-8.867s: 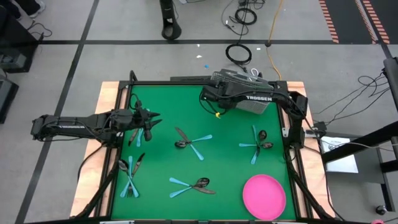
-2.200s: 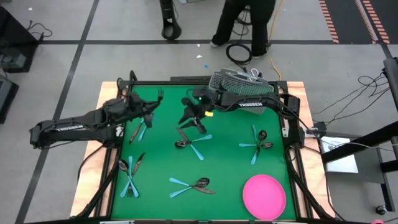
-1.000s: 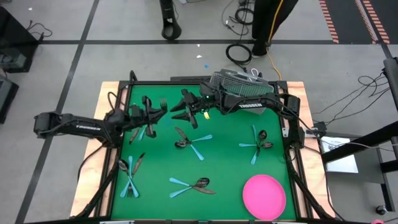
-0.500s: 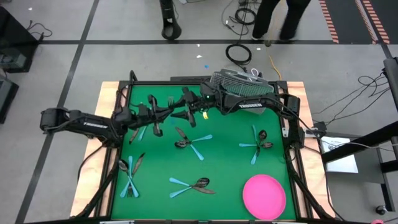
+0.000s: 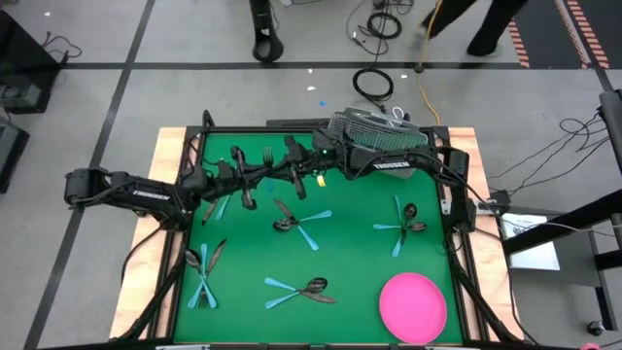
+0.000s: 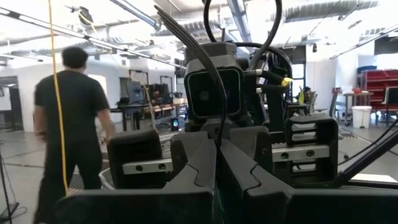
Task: Sort silverware
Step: Put the blue fork into the silverware basket
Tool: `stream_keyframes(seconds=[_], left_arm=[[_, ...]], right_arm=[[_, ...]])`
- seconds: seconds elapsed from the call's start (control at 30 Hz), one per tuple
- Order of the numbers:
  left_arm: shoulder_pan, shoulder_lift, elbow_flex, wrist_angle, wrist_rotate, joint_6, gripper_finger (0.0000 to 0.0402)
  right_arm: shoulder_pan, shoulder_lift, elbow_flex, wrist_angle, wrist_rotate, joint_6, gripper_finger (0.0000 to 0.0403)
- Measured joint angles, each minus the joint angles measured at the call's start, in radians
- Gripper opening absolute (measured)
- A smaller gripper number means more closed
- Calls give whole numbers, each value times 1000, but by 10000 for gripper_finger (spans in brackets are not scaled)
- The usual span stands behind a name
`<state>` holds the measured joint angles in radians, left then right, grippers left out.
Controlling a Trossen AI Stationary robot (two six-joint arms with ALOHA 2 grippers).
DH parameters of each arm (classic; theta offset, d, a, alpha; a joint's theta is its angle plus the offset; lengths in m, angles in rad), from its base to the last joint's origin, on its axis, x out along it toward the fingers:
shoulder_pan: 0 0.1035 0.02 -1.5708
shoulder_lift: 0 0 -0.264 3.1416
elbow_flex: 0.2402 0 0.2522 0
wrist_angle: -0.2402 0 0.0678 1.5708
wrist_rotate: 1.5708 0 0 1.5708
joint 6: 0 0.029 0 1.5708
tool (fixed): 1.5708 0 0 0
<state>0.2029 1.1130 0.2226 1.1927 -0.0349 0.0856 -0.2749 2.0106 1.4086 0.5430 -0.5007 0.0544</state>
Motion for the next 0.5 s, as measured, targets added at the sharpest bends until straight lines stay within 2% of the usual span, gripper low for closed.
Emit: stream_keyframes(seconds=[0.27,0.5], left_arm=[[0,0,0,-20,-4,-2,31],[0,-1,0,-74,-78,0,53]], right_arm=[[0,1,0,-6,-1,2,2],[-21,-6,0,-47,2,11,1]])
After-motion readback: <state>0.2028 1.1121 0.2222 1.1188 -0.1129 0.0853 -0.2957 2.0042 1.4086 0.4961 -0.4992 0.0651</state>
